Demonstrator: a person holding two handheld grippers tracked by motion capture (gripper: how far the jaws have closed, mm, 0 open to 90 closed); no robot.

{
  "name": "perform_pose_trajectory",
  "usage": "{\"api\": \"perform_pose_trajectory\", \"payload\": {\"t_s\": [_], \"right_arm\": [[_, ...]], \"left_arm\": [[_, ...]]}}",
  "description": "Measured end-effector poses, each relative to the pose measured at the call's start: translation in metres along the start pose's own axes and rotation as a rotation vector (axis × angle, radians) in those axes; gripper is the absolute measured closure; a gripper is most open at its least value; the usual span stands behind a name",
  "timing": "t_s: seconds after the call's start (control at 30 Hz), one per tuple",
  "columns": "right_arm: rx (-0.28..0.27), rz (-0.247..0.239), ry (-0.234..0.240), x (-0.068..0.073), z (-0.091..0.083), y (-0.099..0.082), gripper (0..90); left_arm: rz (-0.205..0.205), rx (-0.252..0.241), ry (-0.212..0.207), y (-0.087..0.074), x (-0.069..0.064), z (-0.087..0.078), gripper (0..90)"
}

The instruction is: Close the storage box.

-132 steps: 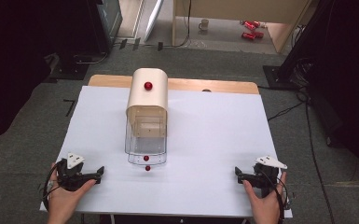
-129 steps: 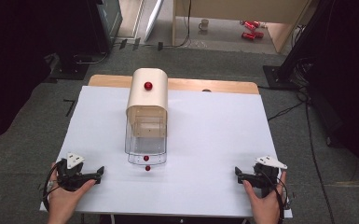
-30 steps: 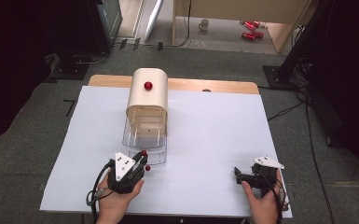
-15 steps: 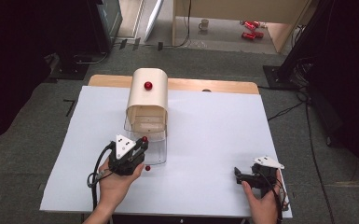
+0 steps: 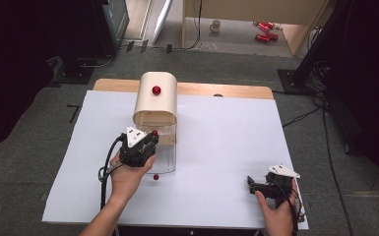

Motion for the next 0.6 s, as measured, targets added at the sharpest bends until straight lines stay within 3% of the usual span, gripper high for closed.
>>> {"api": "perform_pose_trajectory", "payload": {"t_s": [0.3,0.47,0.6], "right_arm": [[0.001,0.001,0.000,0.000,0.000,0.000,0.0],[0.001,0.001,0.000,0.000,0.000,0.000,0.0],[0.002,0.001,0.001,0.000,0.000,0.000,0.0]], "left_arm": [[0.002,-0.006,0.013,0.001,0.000,0.002,75.5],[0.003,-0.019,0.033,-0.005,-0.002,-0.007,54.0],[0.003,0.003,0.030,-0.019,-0.004,-0.015,39.0]]}}
Point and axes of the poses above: each handheld gripper's, and its own axes: z roughly forward along the jaws, y roughly out of its top, x roughly to its left, the point moved 5 cm from there along z, roughly forward along the jaws, and after that the axes turned 4 degrees about x, right-handed, at the moved point
